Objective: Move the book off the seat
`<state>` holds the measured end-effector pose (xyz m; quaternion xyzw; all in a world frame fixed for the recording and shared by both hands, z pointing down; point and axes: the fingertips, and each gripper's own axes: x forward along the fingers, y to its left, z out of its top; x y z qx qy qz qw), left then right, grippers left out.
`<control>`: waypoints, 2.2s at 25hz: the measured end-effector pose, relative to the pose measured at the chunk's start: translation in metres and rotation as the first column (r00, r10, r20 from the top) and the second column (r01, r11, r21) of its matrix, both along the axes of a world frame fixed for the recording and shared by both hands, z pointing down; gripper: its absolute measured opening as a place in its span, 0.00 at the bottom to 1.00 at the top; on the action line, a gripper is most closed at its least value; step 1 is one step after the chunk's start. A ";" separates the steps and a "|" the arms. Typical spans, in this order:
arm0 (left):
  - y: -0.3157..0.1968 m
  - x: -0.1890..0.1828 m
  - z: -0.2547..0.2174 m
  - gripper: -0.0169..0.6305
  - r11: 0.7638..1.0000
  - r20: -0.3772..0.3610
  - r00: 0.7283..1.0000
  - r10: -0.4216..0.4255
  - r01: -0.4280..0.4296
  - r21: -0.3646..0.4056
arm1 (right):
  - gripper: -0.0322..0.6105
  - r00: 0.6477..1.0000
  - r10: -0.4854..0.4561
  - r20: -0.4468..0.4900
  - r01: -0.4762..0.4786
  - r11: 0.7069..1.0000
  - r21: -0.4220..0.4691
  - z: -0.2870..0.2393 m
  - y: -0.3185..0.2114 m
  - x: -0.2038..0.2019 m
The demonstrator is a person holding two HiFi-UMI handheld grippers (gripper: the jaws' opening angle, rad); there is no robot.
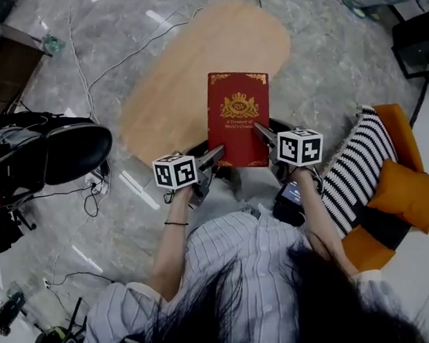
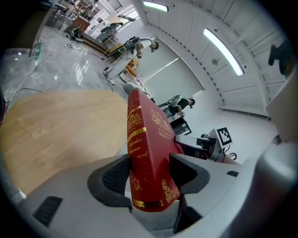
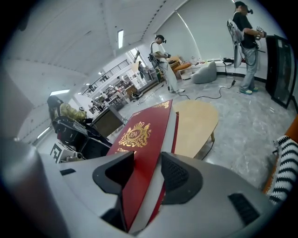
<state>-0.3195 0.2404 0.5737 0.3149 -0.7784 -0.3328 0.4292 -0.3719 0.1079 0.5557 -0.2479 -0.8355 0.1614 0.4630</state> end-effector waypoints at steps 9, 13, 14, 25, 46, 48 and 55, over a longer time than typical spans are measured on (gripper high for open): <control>0.010 -0.015 0.036 0.45 0.995 -0.051 0.994 -0.098 0.096 -0.030 | 0.35 0.992 -0.120 -0.050 0.120 0.993 -0.009 0.040 0.017 -0.030; 0.010 -0.021 0.055 0.45 0.990 -0.087 0.987 -0.135 0.132 -0.041 | 0.35 0.985 -0.156 -0.070 0.154 0.988 -0.029 0.063 0.021 -0.043; 0.009 -0.023 0.060 0.45 0.989 -0.094 0.985 -0.143 0.139 -0.043 | 0.35 0.984 -0.162 -0.075 0.160 0.987 -0.030 0.069 0.021 -0.046; 0.010 -0.042 0.119 0.45 0.990 -0.144 0.981 -0.132 0.123 -0.073 | 0.34 0.973 -0.193 -0.127 0.190 0.981 -0.038 0.133 0.020 -0.064; -0.007 -0.066 0.254 0.45 0.993 -0.245 0.965 -0.098 0.079 -0.088 | 0.33 0.961 -0.204 -0.188 0.199 0.979 -0.042 0.269 0.004 -0.089; -0.005 -0.063 0.263 0.45 0.994 -0.254 0.964 -0.077 0.053 -0.100 | 0.33 0.960 -0.198 -0.199 0.195 0.980 -0.036 0.280 0.005 -0.085; -0.008 -0.047 0.285 0.41 0.991 -0.344 0.938 0.026 -0.070 -0.116 | 0.30 0.940 -0.239 -0.244 0.251 0.968 0.019 0.297 0.005 -0.072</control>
